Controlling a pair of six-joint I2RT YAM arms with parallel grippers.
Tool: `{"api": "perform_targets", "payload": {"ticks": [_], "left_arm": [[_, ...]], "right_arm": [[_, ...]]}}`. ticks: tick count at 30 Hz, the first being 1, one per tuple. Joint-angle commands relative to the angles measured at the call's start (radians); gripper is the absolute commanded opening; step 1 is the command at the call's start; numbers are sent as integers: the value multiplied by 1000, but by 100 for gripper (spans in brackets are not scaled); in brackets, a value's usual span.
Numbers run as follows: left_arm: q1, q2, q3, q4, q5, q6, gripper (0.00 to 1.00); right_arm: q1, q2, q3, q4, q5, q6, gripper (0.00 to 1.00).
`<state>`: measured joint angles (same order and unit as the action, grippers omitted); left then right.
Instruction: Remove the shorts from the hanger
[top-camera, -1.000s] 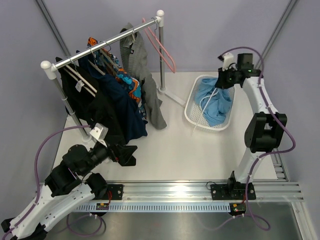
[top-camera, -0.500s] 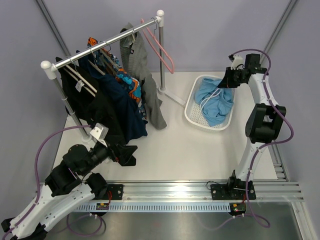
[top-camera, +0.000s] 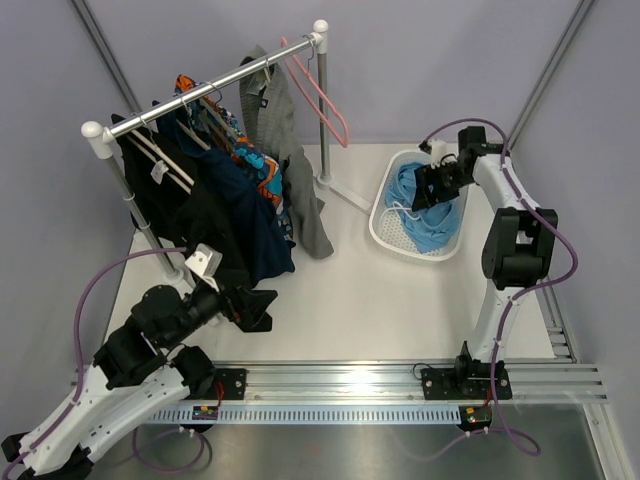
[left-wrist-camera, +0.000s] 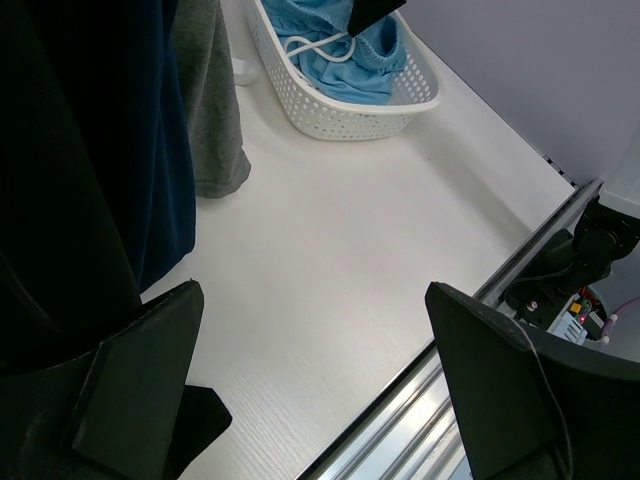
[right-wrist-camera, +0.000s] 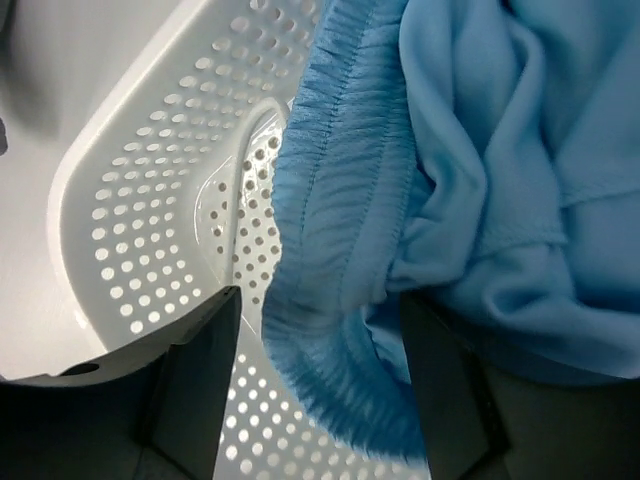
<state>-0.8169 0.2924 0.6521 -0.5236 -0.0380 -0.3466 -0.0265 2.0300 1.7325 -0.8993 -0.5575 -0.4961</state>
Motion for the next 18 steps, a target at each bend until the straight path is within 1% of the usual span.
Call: {"api": "perform_targets", "payload": {"ticks": [1,2,5,6,7,8,9,11,12,13,14,15,17,18], "left_arm": [[-2,-2,35,37,-8,14,99],[-2,-9,32,40,-13,12,99],[-2,-22,21,50,-22,11,99],[-2,-25,18,53,-23,11,99],[-2,-29,17,59,-25,11,99],[-2,-30,15,60,-25,9,99],[-2,-29,15,62,-25,11,99],[-2,-26,17,60,-26,12,99],[-2,-25,18,60,-26,11,99],[-2,-25,18,60,-28,11,99],[-2,-29,17,60,-31,6,99],[-2,-32,15,62,-31,5,99],[-2,-41,12,63,-37,1,99],[-2,-42,9,66,-39,3,99]], "right_arm": [[-20,-168,169,-67,-2,-64,75],[-16,-191,200,-81,-16,-73,80],[11,-266,300,-134,-111,-122,86],[20,-287,326,-160,-205,-149,88],[49,-292,402,-243,-258,-176,88],[77,-295,441,-277,-304,-197,88],[150,-310,472,-300,-341,-203,88],[245,-335,519,-261,-325,-145,92],[339,-359,519,-215,-290,-45,99],[383,-369,516,-105,-257,12,99],[426,-370,525,-64,-230,60,100],[495,-352,542,-34,-188,139,100],[551,-314,617,49,-113,261,98],[569,-260,646,68,-22,375,96]]}}
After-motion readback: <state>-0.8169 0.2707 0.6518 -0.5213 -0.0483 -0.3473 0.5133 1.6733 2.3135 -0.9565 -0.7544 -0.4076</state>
